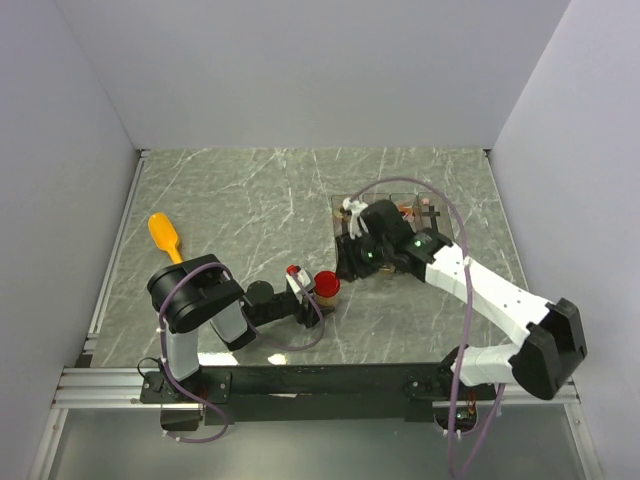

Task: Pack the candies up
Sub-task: Screw the bottle lid onto the packing bottle.

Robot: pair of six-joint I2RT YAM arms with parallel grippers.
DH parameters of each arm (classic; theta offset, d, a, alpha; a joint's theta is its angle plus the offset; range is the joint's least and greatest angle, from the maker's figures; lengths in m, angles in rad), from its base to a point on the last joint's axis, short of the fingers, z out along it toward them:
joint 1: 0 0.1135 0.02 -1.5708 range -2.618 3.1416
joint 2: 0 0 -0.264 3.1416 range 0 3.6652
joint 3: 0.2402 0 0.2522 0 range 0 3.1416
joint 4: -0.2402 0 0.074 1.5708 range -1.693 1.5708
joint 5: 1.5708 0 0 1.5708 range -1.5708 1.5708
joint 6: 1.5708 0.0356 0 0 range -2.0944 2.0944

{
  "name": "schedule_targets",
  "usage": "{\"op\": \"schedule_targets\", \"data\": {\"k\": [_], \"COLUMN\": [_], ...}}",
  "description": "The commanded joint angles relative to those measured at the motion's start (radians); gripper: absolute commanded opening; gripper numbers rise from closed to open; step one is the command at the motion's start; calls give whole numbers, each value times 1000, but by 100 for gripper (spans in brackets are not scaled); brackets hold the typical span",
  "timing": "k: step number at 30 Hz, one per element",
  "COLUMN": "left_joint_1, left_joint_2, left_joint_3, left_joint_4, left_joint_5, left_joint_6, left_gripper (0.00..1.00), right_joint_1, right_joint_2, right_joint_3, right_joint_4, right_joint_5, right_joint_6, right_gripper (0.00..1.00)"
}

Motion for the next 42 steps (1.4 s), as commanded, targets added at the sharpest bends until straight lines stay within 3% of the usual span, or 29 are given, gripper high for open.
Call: {"op": "schedule_targets", "data": {"k": [1,9,16,26,32,36,42], "left_joint_1": [2,7,8,11,11,11,13], "left_joint_2": [41,46,50,53,50,57,49], "left_joint_3": [-10,-6,-4,-4,-9,-6,-12], "left_joint_4": [397,397,397,397,397,397,397], "left_joint_5": [-26,-20,-18,-27,-35,-26,-26], "left_joint_6": [-10,-15,-18,-19,-18,-22,-21], "left_gripper": [49,49,49,48,48,48,48], "right_joint_1": [-32,-44,-42,-35,39,77,14], "right_joint_2": [76,228,248,53,-117,-142,-90], "right_joint_3": [109,193,155,-84,-252,-243,-123], "right_joint_4": [36,79,87,168,182,151,116], "right_joint_5": [-39,-183,-223,-228,-170,-141,-94], "right_joint_6": [-97,-143,-148,-31,105,119,39], "right_gripper": [47,46,41,33,28,27,34]}}
